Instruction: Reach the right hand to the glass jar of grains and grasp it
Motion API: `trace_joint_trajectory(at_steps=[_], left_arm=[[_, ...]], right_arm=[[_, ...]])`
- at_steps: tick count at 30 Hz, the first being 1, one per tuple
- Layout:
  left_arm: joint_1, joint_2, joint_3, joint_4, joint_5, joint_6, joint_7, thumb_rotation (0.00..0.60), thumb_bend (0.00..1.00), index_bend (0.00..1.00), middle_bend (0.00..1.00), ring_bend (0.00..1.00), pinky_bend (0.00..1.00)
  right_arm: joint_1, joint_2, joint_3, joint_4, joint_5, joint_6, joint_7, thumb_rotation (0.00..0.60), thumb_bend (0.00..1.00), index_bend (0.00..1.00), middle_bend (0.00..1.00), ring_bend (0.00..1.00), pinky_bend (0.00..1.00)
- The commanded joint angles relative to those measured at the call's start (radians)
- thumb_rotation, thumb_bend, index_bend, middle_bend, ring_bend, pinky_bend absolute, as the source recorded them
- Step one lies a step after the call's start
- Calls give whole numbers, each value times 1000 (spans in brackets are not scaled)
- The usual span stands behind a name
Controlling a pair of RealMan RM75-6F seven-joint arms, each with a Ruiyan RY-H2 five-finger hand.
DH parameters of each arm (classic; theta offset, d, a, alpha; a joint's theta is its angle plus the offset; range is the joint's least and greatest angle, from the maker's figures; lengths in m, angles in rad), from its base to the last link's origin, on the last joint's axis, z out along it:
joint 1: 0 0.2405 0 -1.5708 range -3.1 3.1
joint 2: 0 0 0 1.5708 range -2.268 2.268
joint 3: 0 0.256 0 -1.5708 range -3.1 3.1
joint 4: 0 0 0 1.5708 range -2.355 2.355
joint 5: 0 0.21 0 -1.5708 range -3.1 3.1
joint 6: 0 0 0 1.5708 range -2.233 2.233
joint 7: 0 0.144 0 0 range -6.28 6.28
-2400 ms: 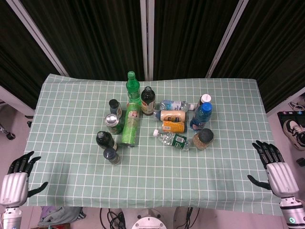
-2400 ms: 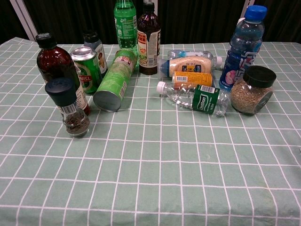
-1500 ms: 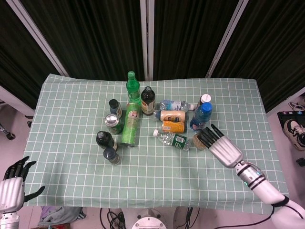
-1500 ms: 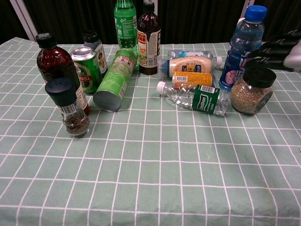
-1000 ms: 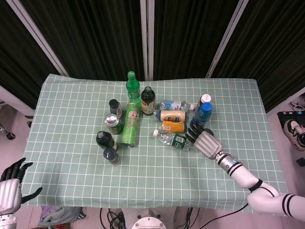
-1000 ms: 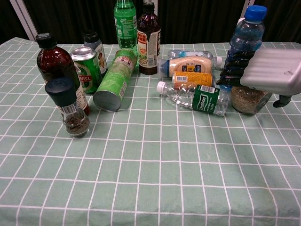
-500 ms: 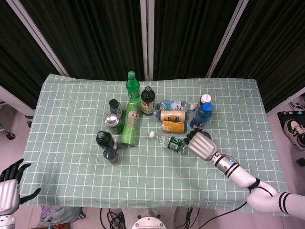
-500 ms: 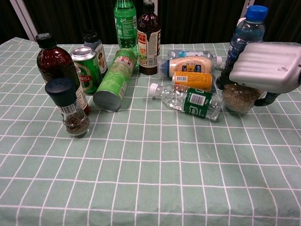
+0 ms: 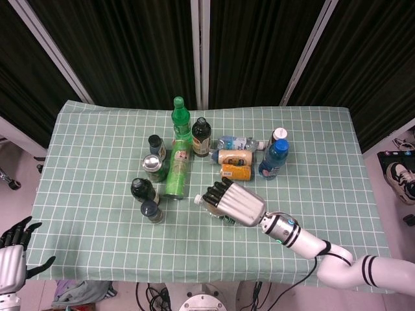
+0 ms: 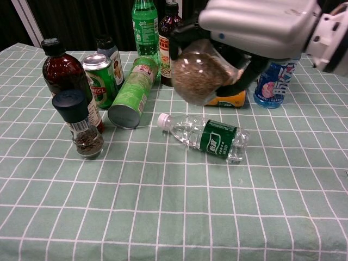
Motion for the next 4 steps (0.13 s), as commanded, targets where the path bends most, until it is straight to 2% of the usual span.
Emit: trace_joint_trajectory(at_steps=[1, 4], left_arm=[[3, 3, 1, -4, 3, 5, 4, 600, 0, 229, 110, 113, 160], [7, 8, 2, -8, 0, 8, 8, 600, 0, 229, 110, 113, 160]], right_arm=[[60, -82, 49, 38, 25, -31, 17, 600, 303, 662, 572, 416, 481], [91, -129, 71, 61, 45, -48, 14, 600, 303, 662, 571, 414, 481]])
